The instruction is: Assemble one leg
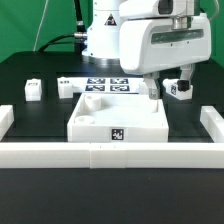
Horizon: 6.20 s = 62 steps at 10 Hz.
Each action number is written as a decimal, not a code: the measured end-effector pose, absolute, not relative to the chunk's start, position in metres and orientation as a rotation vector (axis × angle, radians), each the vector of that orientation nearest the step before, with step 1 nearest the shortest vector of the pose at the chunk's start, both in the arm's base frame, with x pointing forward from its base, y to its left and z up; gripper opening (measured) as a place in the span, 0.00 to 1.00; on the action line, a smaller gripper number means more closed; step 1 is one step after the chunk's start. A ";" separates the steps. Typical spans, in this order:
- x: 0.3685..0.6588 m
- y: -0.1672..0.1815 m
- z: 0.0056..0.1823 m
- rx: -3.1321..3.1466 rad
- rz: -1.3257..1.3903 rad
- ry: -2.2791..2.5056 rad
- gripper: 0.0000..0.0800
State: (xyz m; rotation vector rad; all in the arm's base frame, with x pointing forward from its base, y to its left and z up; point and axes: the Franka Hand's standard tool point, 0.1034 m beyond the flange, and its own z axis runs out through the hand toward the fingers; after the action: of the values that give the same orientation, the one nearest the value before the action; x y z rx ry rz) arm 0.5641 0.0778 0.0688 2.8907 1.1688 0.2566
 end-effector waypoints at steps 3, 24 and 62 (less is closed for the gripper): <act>0.565 0.078 0.069 2.889 0.270 1.167 0.81; 0.517 0.054 0.050 2.480 0.016 1.862 0.81; 0.503 0.087 0.010 2.246 0.027 2.180 0.07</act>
Offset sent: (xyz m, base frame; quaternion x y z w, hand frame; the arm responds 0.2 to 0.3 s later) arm 0.0000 0.0000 0.0000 0.0000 0.0000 0.0000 1.0000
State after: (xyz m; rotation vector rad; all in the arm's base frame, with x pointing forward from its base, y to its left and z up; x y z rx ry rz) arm 0.5034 0.0866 0.0096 2.2465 2.1799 0.0268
